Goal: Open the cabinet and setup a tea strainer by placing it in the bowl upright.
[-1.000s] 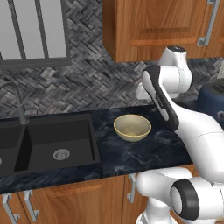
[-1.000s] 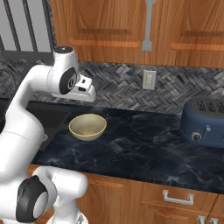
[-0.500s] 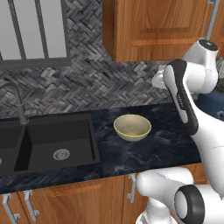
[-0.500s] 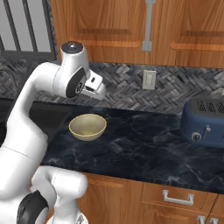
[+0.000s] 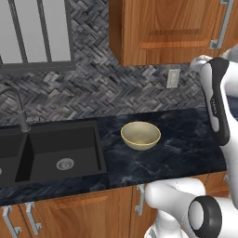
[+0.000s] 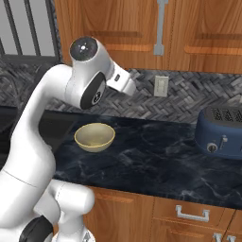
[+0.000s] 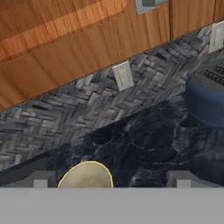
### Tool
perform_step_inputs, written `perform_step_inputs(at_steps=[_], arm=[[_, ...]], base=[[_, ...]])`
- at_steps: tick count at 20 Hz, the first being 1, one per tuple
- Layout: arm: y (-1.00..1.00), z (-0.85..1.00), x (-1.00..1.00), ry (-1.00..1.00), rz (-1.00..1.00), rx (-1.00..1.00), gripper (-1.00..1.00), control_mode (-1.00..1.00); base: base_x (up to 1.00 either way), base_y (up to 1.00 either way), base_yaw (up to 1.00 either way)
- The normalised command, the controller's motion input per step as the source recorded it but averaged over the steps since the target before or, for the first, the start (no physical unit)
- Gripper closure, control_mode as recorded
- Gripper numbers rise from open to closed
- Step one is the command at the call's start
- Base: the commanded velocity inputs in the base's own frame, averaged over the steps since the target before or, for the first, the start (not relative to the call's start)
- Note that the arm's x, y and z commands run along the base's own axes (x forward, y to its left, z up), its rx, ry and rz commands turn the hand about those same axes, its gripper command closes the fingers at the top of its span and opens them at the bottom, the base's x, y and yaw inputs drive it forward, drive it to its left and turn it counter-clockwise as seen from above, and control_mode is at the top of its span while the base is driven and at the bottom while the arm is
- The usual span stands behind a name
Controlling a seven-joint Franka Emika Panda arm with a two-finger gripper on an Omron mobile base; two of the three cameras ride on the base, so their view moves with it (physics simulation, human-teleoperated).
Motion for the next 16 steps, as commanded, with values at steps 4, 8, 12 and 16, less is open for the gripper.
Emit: perform_step_inputs(at_steps=[4, 8, 12, 16], arm=[[-0.44, 0.69, -0.35, -0.18, -0.12, -0.14, -1.0, -1.0], [-0.12, 0.6, -0.38, -0.23, -0.04, -0.28, -1.0, -1.0], [-0.17, 0.05, 0.17, -0.03, -0.03, -0.1, -1.0, -1.0], [-0.47, 0.09, 0.19, 0.0, 0.03, 0.0, -1.0, -1.0]], base=[[0.0, 0.0, 0.0], [0.0, 0.0, 0.0], [0.0, 0.0, 0.0], [0.0, 0.0, 0.0]])
